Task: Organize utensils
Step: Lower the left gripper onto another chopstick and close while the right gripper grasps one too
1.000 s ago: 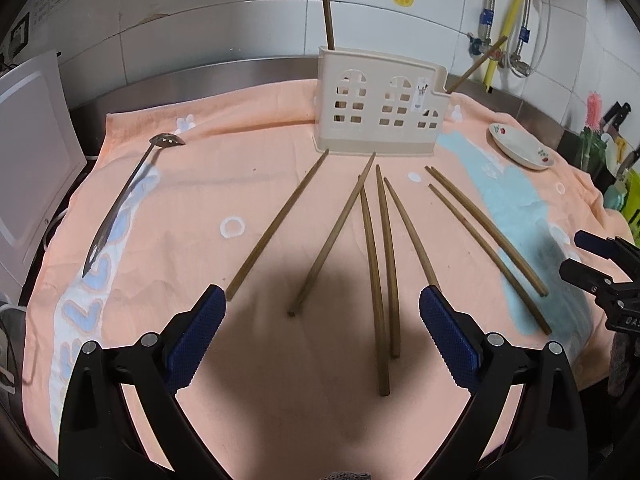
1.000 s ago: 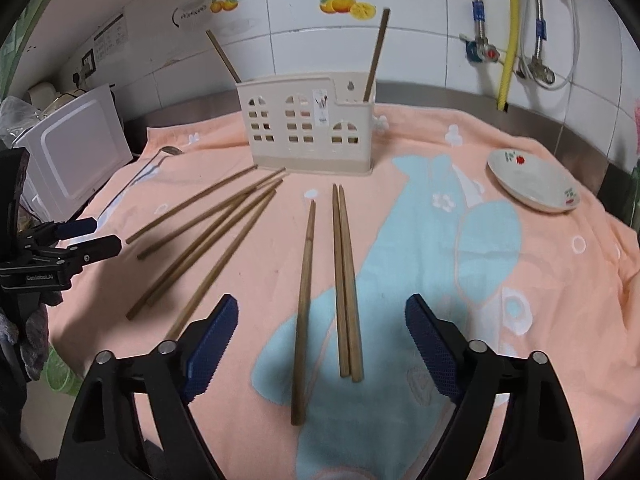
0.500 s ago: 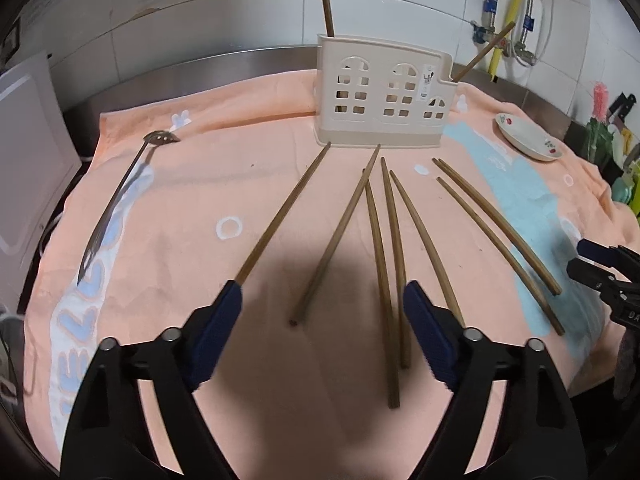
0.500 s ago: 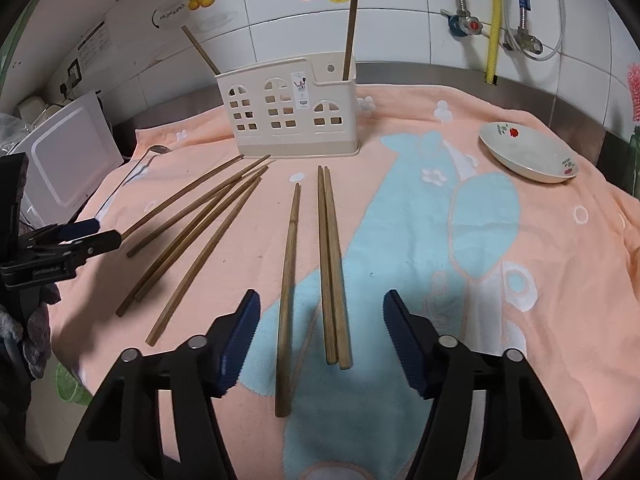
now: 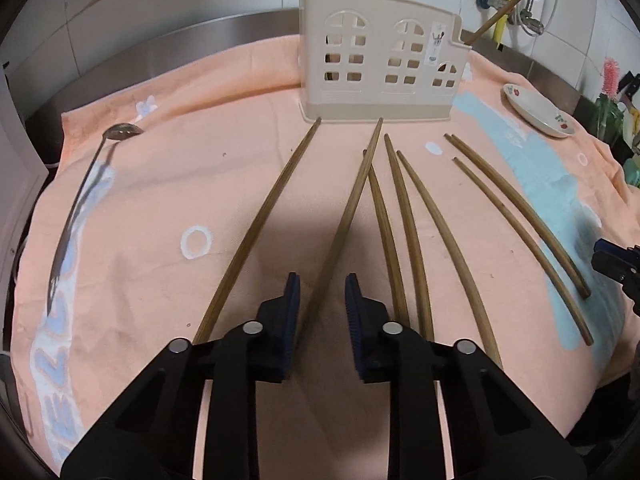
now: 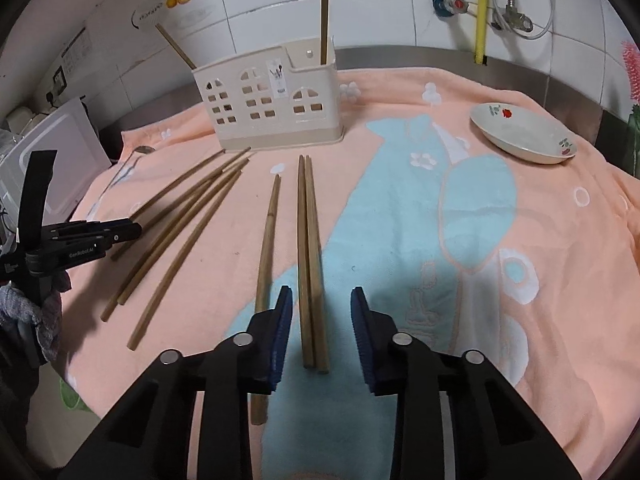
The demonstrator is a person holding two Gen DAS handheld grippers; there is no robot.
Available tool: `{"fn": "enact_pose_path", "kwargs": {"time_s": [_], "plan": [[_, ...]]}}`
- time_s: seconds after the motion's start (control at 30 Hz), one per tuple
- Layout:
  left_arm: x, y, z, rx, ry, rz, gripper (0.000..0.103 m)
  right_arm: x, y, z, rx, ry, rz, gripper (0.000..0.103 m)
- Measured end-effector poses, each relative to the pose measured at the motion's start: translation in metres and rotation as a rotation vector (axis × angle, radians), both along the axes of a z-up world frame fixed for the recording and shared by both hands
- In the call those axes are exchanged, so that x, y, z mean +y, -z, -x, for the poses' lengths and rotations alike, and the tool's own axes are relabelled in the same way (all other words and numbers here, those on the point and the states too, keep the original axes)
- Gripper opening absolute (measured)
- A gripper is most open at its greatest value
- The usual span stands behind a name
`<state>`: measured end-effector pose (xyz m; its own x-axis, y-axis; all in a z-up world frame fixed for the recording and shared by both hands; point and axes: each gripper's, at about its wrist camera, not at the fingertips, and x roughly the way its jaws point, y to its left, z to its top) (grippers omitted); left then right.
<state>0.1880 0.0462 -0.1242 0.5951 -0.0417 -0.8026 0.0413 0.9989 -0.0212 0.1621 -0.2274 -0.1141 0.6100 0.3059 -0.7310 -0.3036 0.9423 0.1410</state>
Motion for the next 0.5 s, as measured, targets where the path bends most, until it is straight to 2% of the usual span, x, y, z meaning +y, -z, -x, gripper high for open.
{"fn": "enact_pose_path", "kwargs": {"time_s": [0.17, 0.5], "plan": [[0.004, 0.007, -0.004, 0.015, -0.004, 0.01, 0.018, 0.005, 0.006, -0.008, 0.015, -0.013, 0.02, 0.018], [0.006, 0.01, -0.006, 0.02, 0.013, 0.014, 0.017, 0.018, 0.015, -0.023, 0.032, -0.041, 0.078, 0.011]]}}
